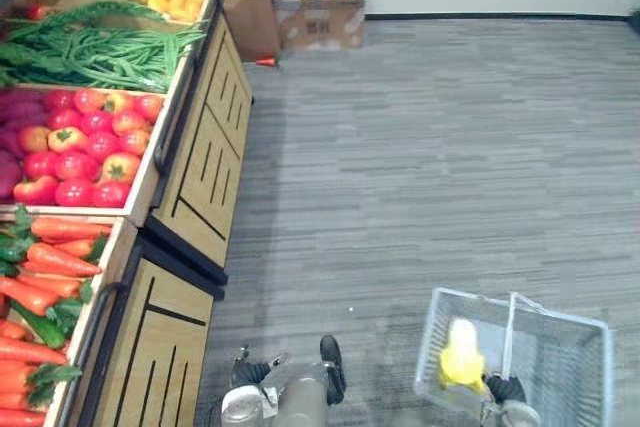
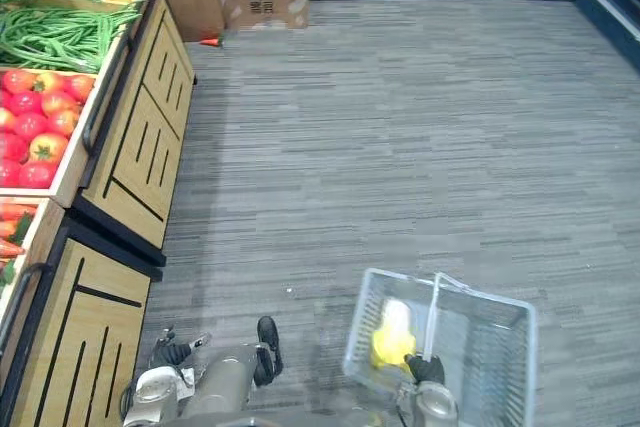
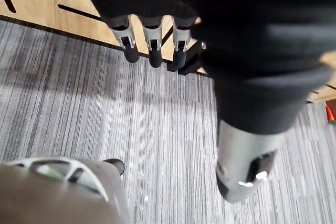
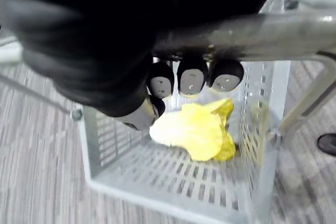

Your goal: Pick vegetable in the basket

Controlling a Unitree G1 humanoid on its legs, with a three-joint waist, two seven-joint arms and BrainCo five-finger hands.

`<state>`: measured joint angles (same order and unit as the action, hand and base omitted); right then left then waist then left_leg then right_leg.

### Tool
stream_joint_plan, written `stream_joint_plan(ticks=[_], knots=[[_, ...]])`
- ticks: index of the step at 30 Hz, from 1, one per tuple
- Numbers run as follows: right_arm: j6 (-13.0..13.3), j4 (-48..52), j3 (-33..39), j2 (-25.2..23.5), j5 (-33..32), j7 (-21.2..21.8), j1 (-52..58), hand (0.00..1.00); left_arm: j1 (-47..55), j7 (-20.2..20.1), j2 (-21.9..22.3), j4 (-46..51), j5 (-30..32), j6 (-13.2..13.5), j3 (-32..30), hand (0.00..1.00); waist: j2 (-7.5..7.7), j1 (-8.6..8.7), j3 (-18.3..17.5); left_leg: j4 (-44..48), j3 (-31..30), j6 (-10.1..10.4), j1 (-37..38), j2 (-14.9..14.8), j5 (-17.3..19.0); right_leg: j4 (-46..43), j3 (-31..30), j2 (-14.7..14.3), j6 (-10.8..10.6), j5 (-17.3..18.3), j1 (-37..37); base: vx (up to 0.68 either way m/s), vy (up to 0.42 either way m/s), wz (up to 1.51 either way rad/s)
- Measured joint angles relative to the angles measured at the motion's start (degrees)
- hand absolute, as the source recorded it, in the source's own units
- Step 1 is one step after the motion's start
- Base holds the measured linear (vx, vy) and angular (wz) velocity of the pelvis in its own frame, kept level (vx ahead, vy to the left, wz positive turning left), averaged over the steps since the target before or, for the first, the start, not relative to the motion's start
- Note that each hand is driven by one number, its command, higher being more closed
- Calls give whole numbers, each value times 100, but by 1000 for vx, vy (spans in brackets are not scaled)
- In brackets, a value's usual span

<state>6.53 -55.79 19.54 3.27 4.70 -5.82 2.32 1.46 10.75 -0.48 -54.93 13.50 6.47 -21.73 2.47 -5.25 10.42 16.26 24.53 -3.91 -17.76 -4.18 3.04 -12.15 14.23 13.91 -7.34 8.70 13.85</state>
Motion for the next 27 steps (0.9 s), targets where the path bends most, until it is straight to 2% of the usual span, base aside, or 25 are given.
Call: stream_joint_plan(ticks=[1, 2, 4, 6, 7, 8, 9, 10, 11, 12, 14, 15, 16, 18, 19, 20, 21, 22, 23, 25, 26, 27], knots=[[3, -49, -36, -5, 9, 17, -20, 100, 28, -2, -28, -39, 94, -32, 12, 0, 11, -32, -25, 15, 3, -83, 70, 61, 45, 18, -120, 36, -35, -179, 44, 424, 238, -3], [6, -163, -105, -5, 68, 87, -18, 100, 132, -10, -123, -174, 188, -60, 82, 0, 47, 0, -206, -47, -32, -173, 150, 229, 143, -122, -320, 132, -133, -490, 10, 531, 286, 29], [2, -396, -141, 0, 158, 141, -17, 100, 248, -45, -276, -384, 325, -139, 262, 0, 116, 36, -370, -322, -158, -254, 438, 525, 252, -877, -636, 272, -192, -963, -287, 435, 228, 44], [56, -568, -143, 1, 168, 163, -3, 100, 369, -88, -406, -458, 337, -219, 560, 0, 121, 59, -379, -621, -391, -248, 865, 725, 435, -2318, -880, 396, -312, -1987, -823, 337, 182, 51], [13, -560, -144, 18, 165, 186, -168, 100, 416, -108, -469, -454, 362, -239, 763, 0, 144, 77, -375, -727, -518, -255, 1136, 858, 517, -3657, -1048, 442, -300, -2104, -1414, 357, 175, 78], [46, -549, -142, 25, 167, 197, -181, 100, 453, -110, -529, -432, 354, -275, 958, 0, 168, 123, -362, -870, -755, -254, 1461, 1011, 550, -4841, -1052, 410, -215, -1968, -1840, 369, 165, 84], [102, -527, -135, 16, 155, 199, -177, 100, 447, -109, -558, -417, 352, -277, 1052, 0, 167, 175, -358, -947, -919, -260, 1642, 1082, 569, -5237, -1056, 321, -183, -1758, -2003, 498, 164, 114], [199, -460, -94, 11, 152, 216, -177, 100, 460, -108, -603, -414, 348, -282, 1199, 0, 115, 307, -329, -1072, -1227, -313, 1960, 1154, 609, -5731, -1095, 66, -199, -1237, -2314, 423, 108, 112], [230, -345, -6, 9, 152, 231, -173, 100, 437, -96, -610, -405, 317, -281, 1262, 0, 108, 375, -322, -1118, -1447, -355, 2157, 1175, 651, -5834, -1083, -141, -177, -880, -2567, 599, 85, 154], [252, -220, 230, 9, 143, 229, -163, 100, 338, -86, -605, -344, 268, -282, 1282, 0, 113, 381, -305, -1117, -1856, -413, 2410, 1230, 732, -5650, -1001, -368, -8, -360, -3005, 418, 8, 133], [248, -60, 490, 5, 120, 212, -127, 100, 232, -81, -546, -199, 239, -280, 1221, 0, 149, 386, -276, -1083, -2313, -420, 2634, 1282, 848, -5187, -973, -468, 133, 25, -3373, 370, -41, 148], [228, 34, 612, 30, 96, 151, -26, 100, 139, -64, -421, -108, 238, -273, 1146, 0, 111, 397, -243, -960, -2705, -416, 2812, 1246, 1004, -4509, -1024, -577, 226, 183, -3508, 327, -82, 154], [233, 62, 674, 35, 96, 142, 26, 100, 98, -56, -351, -86, 237, -267, 1100, 0, 84, 394, -223, -907, -2855, -388, 2912, 1205, 1085, -4030, -1096, -638, 267, 207, -3511, 508, -154, 161], [160, 59, 711, -28, 66, 119, 71, 100, 89, -37, -109, -65, 238, -207, 889, 0, 8, 387, -218, -584, -3311, -272, 3106, 1024, 1476, -1975, -1885, -997, 215, 119, -3402, 502, -175, 141], [139, 55, 705, -42, 28, 123, 87, 100, 92, -37, -46, -65, 238, -197, 830, 0, 11, 384, -216, -465, -3419, -237, 3117, 998, 1600, -1578, -2091, -1013, 216, 84, -3364, 503, -226, 135], [98, 22, 700, -69, -22, 119, 134, 100, 114, -38, 62, -63, 240, -195, 715, 0, 44, 354, -231, -193, -3587, -102, 3112, 959, 1862, -1062, -2347, -999, 228, -107, -3310, 523, -283, 133], [47, -79, 708, -103, -32, 120, 143, 100, 165, -46, 84, -85, 242, -197, 593, 0, 119, 349, -250, 84, -3757, 82, 3127, 893, 2078, -1073, -2383, -952, -95, -642, -3236, 523, -283, 121], [3, -100, 724, -85, -36, 108, 123, 100, 172, -51, 146, -125, 241, -203, 545, 0, -8, 333, -258, 205, -3813, 143, 3113, 773, 2122, -1261, -2172, -984, -6, -534, -3255, 512, -315, 101], [-6, -84, 748, -86, -41, 111, 114, 100, 253, -57, 240, -127, 234, -186, 423, 0, -147, 326, -282, 385, -3810, 286, 3036, 613, 2036, -1430, -1905, -1010, 141, -327, -3250, 473, -299, 77], [-9, -83, 692, -1, -14, 119, 84, 100, 229, -57, 369, -172, 234, -185, 331, 0, -303, 323, -258, 626, -3796, 425, 2847, 440, 1809, -1595, -1554, -993, 303, -174, -3234, 485, -312, 81], [-21, -82, 684, 43, 32, 122, 102, 100, 224, -61, 395, -175, 235, -190, 319, 0, -337, 342, -247, 922, -3786, 576, 2637, 392, 1567, -1564, -1289, -905, 404, -110, -3105, 361, -233, 109], [-58, -82, 687, 76, 114, 122, 157, 100, 170, -70, 403, -198, 236, -193, 288, 0, -379, 358, -226, 1450, -3618, 937, 2322, 313, 1272, -1336, -956, -769, 455, -79, -2797, 343, -208, 126]])
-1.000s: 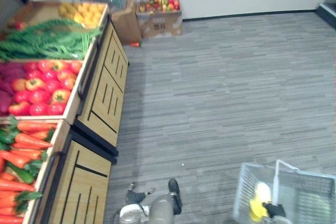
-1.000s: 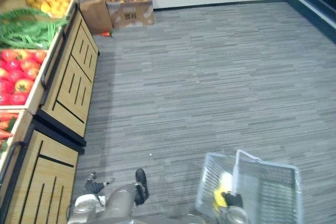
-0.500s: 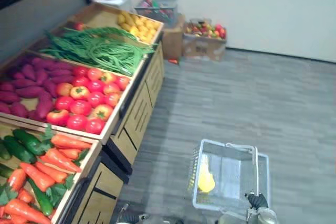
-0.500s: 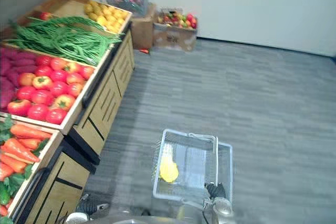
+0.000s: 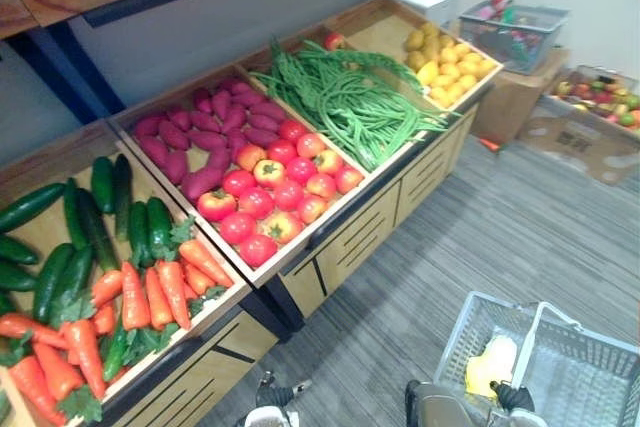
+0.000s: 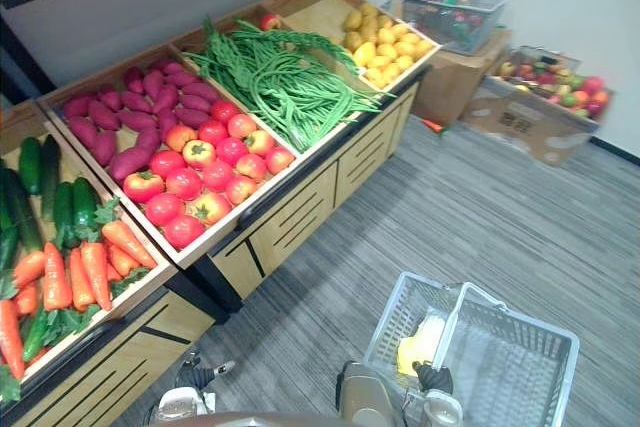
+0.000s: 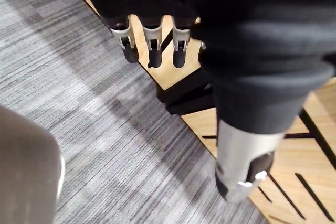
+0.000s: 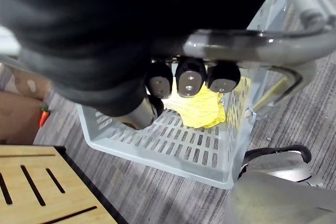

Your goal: Pick vegetable in the basket

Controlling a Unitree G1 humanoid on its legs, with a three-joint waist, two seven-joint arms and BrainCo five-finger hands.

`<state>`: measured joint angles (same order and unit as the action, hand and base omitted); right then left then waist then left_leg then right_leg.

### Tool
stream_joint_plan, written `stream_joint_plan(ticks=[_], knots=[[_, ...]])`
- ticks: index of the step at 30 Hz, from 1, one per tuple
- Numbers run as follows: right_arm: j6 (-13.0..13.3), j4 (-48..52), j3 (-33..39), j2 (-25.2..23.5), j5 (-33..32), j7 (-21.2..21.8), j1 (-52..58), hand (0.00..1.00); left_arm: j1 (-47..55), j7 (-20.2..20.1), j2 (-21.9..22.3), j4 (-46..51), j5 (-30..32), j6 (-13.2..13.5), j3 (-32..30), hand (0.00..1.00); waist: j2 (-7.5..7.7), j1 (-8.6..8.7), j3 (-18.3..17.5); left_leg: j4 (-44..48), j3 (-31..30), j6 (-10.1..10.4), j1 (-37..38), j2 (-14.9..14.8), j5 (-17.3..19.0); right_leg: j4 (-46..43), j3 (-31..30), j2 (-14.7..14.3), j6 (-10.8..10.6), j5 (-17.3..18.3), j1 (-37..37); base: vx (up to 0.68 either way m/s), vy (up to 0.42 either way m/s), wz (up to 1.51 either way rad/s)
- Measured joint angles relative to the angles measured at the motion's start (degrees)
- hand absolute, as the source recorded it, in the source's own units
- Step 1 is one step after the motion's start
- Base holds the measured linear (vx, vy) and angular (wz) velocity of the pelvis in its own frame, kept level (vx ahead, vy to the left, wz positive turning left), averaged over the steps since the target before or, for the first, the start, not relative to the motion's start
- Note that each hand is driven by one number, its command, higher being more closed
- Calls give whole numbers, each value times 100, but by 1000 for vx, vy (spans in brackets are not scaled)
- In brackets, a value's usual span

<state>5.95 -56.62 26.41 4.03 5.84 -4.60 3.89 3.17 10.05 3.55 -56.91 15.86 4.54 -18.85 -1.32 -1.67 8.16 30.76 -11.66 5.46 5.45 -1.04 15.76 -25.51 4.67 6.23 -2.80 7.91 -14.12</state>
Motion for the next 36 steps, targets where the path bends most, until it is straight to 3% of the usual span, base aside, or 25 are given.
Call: stream_joint_plan(ticks=[1, 3, 5, 6, 7, 8, 10, 12, 17, 20, 21, 24, 27, 31, 34, 35, 36], knots=[[-34, 1, 4, 25, 29, -1, 29, 100, -49, -3, -6, -6, 0, -1, -23, 0, 13, -2, 11, 322, 211, 175, -208, -81, -137, 166, 161, 81, 27, 18, 198, 281, -164, 158], [-97, -6, 7, 58, 33, -11, 166, 100, -164, -25, -25, 5, -2, -5, -75, 0, 78, 22, 50, 1024, 1450, 174, -744, -614, -71, 513, 741, 316, 37, 29, 701, 172, -124, 154], [-95, -4, 3, 64, 21, -18, 207, 100, -215, -28, -66, 44, -2, -12, -78, 0, 139, 28, 74, 1019, 2935, -38, -1067, -1309, -66, 628, 1323, 583, 34, 30, 1072, 84, -45, 158], [-73, 11, 19, 80, 13, -20, 206, 100, -200, -24, -70, 42, -3, -13, -63, 0, 90, 62, 57, 291, 3571, -338, -1185, -1591, -619, 593, 1665, 691, -52, 84, 1183, 37, 63, 129], [-57, 16, 34, 90, 0, -23, 194, 100, -182, -30, -85, 40, -2, -14, -63, 0, 82, 87, 63, 107, 3633, -308, -1286, -1606, -716, 561, 1737, 714, -167, 159, 1209, 55, 120, 125], [-57, -19, 40, 49, -16, -18, 167, 100, -192, -17, -180, 0, -2, -23, -51, 0, 153, 86, 31, -244, 3580, -256, -1243, -1333, -662, 595, 1760, 865, -317, 261, 1221, 40, 112, 78], [-44, -114, 55, -7, -18, 0, 112, 100, -147, -6, -323, -25, -2, -29, 67, 0, 245, 120, 19, -849, 3514, -253, -1206, -1067, -662, 769, 1770, 922, -324, 257, 1167, 2, 125, 85], [-72, -424, 190, -44, -18, 3, -70, 100, -138, 5, -451, -38, -58, -27, 115, 0, 275, 121, 44, -1604, 3432, -245, -1199, -822, -752, 1070, 1925, 923, -536, 107, 1150, -35, 125, 76], [-45, -501, 226, 88, 48, 17, -186, 100, -69, 32, -731, -265, -101, -21, 490, 0, 301, 153, 44, -2304, 3433, -283, -661, -445, -1020, 1209, 1859, 1084, -579, -23, 1377, -45, 43, -1], [-47, -501, 222, 127, 46, 7, -299, 100, -77, 8, -822, -308, -93, -22, 788, 0, 282, 210, 62, -2716, 3426, -338, -614, -195, -1059, 711, 1768, 1324, -531, 1, 1061, -62, 67, 4], [-47, -501, 175, 127, 44, 3, -346, 100, -73, 1, -866, -345, -94, -24, 815, 0, 299, 242, 84, -2804, 3395, -333, -585, -157, -1064, 382, 1630, 1384, -427, -66, 908, -79, 70, 10], [-67, -505, -15, 69, 44, 7, -393, 100, -23, 8, -975, -390, -99, -44, 829, 0, 326, 270, 94, -2999, 3275, -287, -388, -205, -1094, 194, 1392, 1250, -196, -317, 871, 12, 59, 1], [-35, -509, -405, -86, 99, 8, -406, 100, 26, 92, -1155, -348, -112, -101, 832, 0, 390, 269, 121, -3186, 3205, -258, -335, -279, -1249, 354, 1174, 1079, -220, -413, 784, 96, -12, 0], [-59, -694, -484, -109, 108, -22, -498, 100, -242, 294, -1331, 113, -132, -100, 858, 0, 642, 259, 209, -3227, 2923, -304, -527, -302, -1479, 1048, 810, 830, -352, -310, 1061, 129, -122, 23], [15, -683, -490, -26, 99, -158, -498, 100, -258, 771, -1273, 1259, -113, 5, 921, 0, 407, 301, 358, -3147, 2694, -231, -536, -533, -1537, 623, 920, 688, -359, -305, 1018, 86, -147, 30], [82, -683, -489, -5, 86, -216, -434, 100, -242, 1018, -1258, 1798, -101, 91, 947, 0, 322, 299, 380, -3105, 2610, -180, -543, -660, -1569, 535, 875, 634, -359, -107, 940, 40, -145, 24], [156, -678, -561, -30, 77, -258, -357, 100, -139, 1317, -1278, 2360, -97, 236, 939, 0, 422, 274, 317, -3103, 2595, -111, -620, -602, -1611, 1115, 864, 578, -381, -167, 999, 39, -167, 24]])
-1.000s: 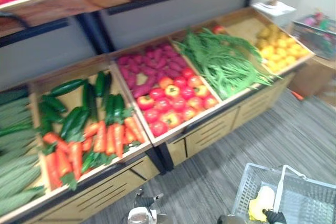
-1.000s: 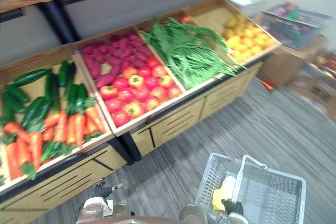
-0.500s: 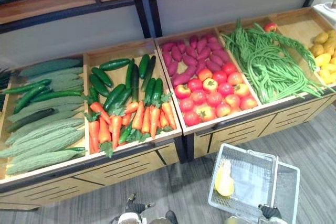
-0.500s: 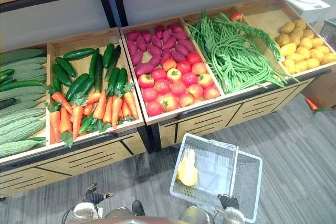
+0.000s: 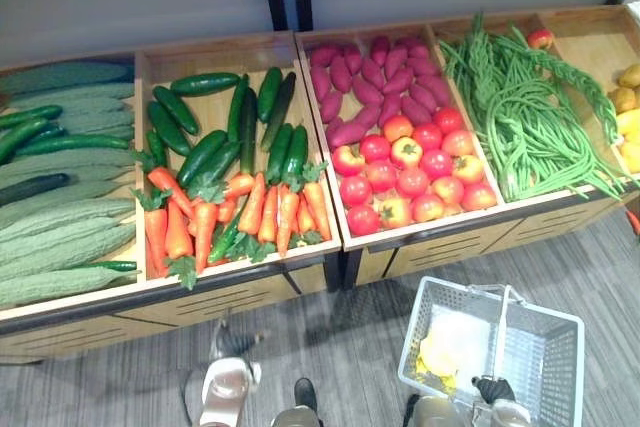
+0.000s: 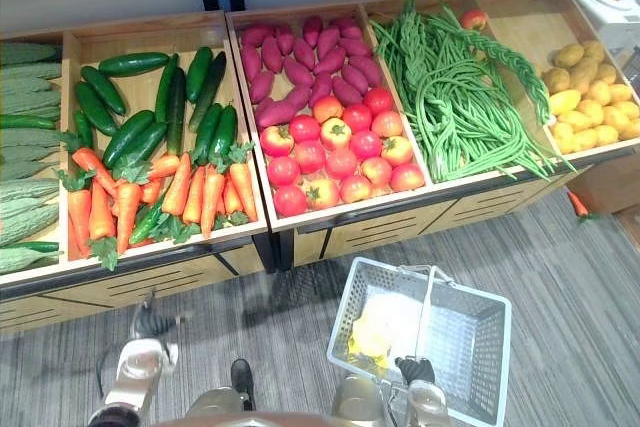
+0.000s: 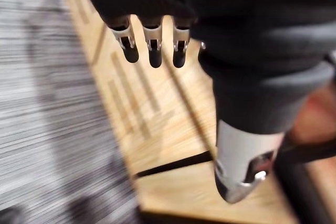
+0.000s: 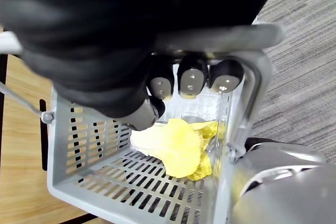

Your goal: Pick vegetable in the basket

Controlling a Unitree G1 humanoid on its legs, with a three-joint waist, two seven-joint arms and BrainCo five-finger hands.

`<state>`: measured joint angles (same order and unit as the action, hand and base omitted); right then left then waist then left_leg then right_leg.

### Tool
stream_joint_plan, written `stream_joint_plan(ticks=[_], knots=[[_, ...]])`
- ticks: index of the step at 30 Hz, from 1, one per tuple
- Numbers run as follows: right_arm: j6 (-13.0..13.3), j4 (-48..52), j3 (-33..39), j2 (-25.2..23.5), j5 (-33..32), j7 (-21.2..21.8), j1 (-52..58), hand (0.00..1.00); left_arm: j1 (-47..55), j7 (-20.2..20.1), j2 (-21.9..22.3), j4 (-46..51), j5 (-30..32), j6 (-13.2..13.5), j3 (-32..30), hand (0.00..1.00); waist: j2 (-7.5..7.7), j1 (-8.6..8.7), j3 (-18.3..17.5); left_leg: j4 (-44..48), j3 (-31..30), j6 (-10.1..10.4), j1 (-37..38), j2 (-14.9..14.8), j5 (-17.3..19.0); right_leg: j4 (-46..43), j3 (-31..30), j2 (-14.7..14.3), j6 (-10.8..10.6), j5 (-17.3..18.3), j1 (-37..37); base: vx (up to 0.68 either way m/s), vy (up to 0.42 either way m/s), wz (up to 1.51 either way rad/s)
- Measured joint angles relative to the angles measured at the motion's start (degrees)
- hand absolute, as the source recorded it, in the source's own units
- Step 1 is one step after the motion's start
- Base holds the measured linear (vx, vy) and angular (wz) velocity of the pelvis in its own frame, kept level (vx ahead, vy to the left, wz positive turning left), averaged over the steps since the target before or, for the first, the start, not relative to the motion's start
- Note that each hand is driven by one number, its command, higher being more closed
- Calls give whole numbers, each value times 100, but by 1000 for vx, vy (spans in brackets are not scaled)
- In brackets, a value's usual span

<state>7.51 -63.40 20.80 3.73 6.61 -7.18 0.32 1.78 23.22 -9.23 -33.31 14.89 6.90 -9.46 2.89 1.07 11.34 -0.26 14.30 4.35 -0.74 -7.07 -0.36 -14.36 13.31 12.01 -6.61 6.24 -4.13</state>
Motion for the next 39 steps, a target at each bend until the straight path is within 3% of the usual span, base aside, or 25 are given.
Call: stream_joint_plan(ticks=[1, 5, 8, 11, 16, 23, 31, 37, 39], knots=[[31, -4, -32, 20, 2, -4, 21, 100, 8, 113, 9, 169, 0, 5, -64, 0, 59, 13, -29, -21, -28, 23, -19, 9, 20, 115, 32, -20, -67, 57, 109, 62, -167, 10], [101, -15, -106, 238, -5, -132, 13, 100, 241, 730, 341, 1073, 2, 10, -115, 0, -224, 7, 80, -167, -72, 199, -119, -224, -95, 539, 62, -315, -70, 59, 159, 34, -137, -3], [101, -11, -111, 248, -43, -157, 18, 100, 246, 1041, 371, 1940, 178, 417, 154, 0, -265, 17, 74, -172, -70, 213, -102, -281, -107, 557, 35, -379, -63, 55, 180, 0, -60, -1], [127, -7, -177, 246, -42, -191, 22, 100, 69, 1145, 335, 2185, 181, 699, 241, 0, -276, 22, 67, -262, 25, 213, -72, -240, -107, 683, -63, -383, -14, 5, 160, -28, 11, -17], [132, -2, -336, 194, -43, -223, 45, 100, 79, 1155, 332, 2198, 158, 758, 357, 0, -277, 25, 65, -306, 236, 199, -23, -158, -117, 952, -283, -354, -51, -236, 151, -50, 39, -23], [140, -1, -339, 187, -39, -230, 98, 100, 282, 1133, 435, 2803, 154, 776, 470, 0, -278, 36, 59, -471, 235, 107, 7, -47, -256, 1025, -302, -282, -80, -280, 142, -53, 18, 0], [129, 71, -436, 198, -8, -236, 97, 100, -405, 1271, 445, 2644, 181, 409, 408, 0, -277, 47, 55, -514, 277, 96, 17, -42, -310, 1062, -378, -299, -71, -329, 118, -11, 3, -3], [114, 180, -571, 203, 190, -228, 69, 100, -1380, 1435, 377, 1580, 158, -66, -76, 0, -271, 88, 58, -518, 433, 98, -12, -59, -311, 1175, -510, -343, -56, -433, 39, 16, -6, -13], [103, 181, -640, 201, 241, -221, 9, 100, -1668, 1474, 233, 1127, 146, -237, -218, 0, -256, 189, 67, -518, 436, 98, -12, -71, -311, 1172, -515, -354, -54, -435, 37, 0, 0, 0]])
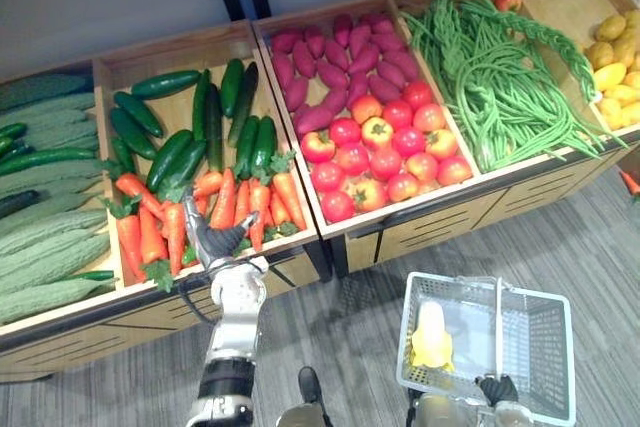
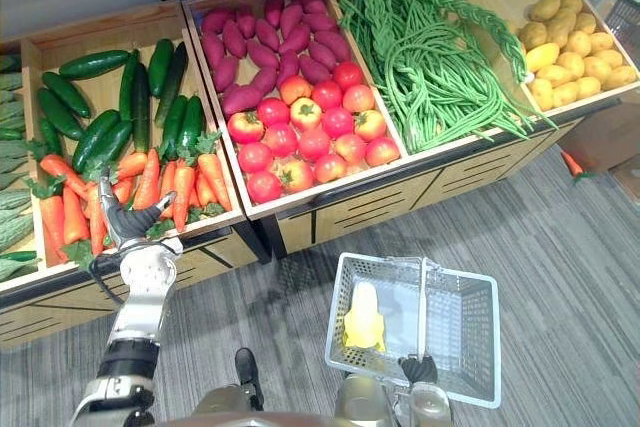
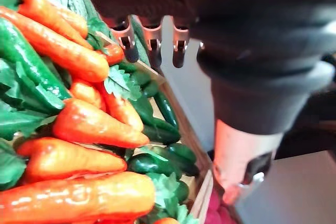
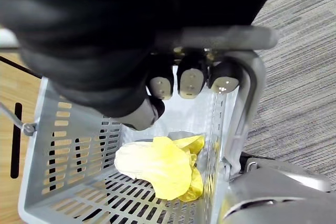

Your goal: Pick vegetable in the basket

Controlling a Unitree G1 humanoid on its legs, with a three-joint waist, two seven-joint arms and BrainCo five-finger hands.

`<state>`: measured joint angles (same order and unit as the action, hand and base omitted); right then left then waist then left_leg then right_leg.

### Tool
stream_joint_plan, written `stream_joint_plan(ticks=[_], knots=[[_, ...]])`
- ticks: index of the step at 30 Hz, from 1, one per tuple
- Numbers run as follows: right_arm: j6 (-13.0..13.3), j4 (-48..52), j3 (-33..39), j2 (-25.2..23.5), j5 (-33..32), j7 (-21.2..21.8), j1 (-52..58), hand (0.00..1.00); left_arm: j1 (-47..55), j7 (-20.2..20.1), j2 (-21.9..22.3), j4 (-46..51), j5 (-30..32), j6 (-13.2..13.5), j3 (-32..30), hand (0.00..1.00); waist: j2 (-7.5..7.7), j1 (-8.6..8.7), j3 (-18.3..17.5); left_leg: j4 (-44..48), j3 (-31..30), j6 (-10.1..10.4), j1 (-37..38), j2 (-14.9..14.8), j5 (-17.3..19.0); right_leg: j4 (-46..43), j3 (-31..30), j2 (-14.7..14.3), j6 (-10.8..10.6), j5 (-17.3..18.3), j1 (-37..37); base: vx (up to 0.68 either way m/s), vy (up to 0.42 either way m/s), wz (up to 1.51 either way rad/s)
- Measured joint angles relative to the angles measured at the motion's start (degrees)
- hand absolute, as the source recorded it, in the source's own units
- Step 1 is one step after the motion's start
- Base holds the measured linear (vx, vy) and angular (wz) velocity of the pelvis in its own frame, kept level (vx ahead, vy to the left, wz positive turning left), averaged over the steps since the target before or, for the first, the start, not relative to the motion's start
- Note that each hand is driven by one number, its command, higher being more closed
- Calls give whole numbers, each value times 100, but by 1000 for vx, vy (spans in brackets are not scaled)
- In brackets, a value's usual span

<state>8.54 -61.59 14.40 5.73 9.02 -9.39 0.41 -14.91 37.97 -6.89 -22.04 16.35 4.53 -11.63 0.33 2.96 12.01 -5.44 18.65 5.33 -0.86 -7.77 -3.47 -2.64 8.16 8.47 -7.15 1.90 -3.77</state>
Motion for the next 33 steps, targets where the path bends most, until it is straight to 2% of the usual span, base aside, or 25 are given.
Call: stream_joint_plan(ticks=[7, 13, 18, 28, 29, 33], knots=[[-32, 28, -205, -5, 11, 2, -148, 100, -640, 210, -246, -813, -40, -224, -208, 0, 132, 17, 85, 0, 130, 11, -138, -23, -20, -27, -127, -33, 39, -54, -248, -13, -7, -10], [-28, 46, -375, -11, 2, 0, -268, 100, -808, 211, -356, -1045, -39, -361, -223, 0, 266, 4, 240, 0, 177, 5, -248, -20, -37, -38, -194, -36, 44, -74, -399, 2, -2, -3], [27, 119, -370, -6, -2, -5, -337, 100, -1016, 171, -466, -1291, 22, -469, -213, 0, 252, -1, 411, 1, 273, 4, -341, -17, -39, -38, -278, -41, 47, -108, -539, 11, -3, -9], [66, 160, -398, -1, -10, -12, -501, 100, -1298, 204, -671, -1611, 79, -477, -199, 0, 262, -8, 640, 2, 490, 6, -441, -32, -37, -68, -524, -73, 58, -181, -803, 16, -6, -11], [69, 211, -413, -1, -10, -12, -500, 100, -1319, 203, -710, -1640, 84, -468, -198, 100, 263, -7, 640, 2, 520, 6, -486, -29, -37, -67, -548, -71, 54, -196, -860, -1, 2, -13], [84, 225, -515, 4, -18, -21, -517, 100, -1455, 220, -789, -1957, 180, -471, -207, 100, 260, -11, 673, 2, 567, 5, -509, -16, -37, -67, -584, -65, 56, -227, -912, -2, 1, -5]])
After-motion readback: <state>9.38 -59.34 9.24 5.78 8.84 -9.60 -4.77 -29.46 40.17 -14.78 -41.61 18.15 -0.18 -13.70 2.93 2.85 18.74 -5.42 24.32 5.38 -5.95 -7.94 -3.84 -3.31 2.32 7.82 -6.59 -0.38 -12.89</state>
